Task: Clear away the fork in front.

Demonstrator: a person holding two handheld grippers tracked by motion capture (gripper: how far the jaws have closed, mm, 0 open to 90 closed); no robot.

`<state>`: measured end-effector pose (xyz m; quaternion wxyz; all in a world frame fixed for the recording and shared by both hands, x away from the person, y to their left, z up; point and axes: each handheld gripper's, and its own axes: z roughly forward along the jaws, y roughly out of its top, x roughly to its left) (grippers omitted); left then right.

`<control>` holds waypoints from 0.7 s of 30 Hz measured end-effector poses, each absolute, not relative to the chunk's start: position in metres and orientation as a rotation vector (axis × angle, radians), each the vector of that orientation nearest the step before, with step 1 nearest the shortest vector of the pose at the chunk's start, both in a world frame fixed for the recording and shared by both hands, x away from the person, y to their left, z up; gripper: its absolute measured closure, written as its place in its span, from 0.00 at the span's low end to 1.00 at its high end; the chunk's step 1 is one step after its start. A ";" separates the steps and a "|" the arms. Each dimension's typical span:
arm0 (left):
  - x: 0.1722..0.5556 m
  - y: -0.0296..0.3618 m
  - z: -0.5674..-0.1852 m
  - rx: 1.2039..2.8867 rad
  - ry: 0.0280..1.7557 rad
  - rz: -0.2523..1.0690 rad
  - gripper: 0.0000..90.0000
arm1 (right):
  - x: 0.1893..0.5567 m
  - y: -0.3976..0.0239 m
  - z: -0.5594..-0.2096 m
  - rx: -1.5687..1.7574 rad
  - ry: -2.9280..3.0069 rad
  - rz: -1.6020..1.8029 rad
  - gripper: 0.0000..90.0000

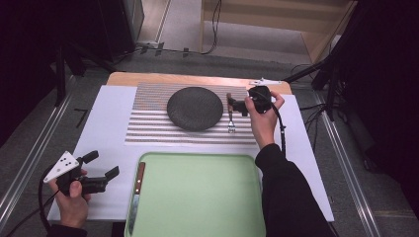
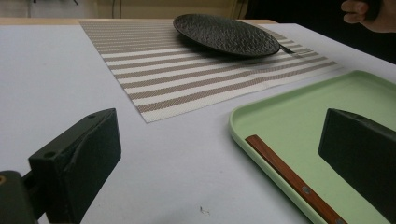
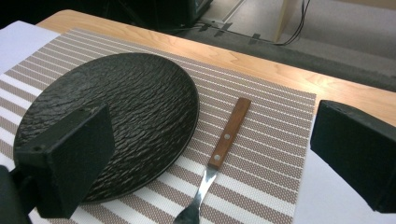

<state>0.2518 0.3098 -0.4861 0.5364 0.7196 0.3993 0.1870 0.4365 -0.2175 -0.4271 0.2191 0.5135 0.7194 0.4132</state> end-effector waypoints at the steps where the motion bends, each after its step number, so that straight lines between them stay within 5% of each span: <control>1: 0.252 0.310 -0.486 1.713 0.951 0.444 0.00 | 0.439 -0.217 -0.428 1.431 1.992 1.138 0.00; 13: 0.252 0.310 -0.486 1.710 0.950 0.440 0.00 | 0.463 -0.216 -0.440 1.519 2.020 1.054 0.06; 21: 0.252 0.310 -0.486 1.709 0.952 0.436 0.00 | 0.474 -0.214 -0.451 1.584 2.049 0.996 0.20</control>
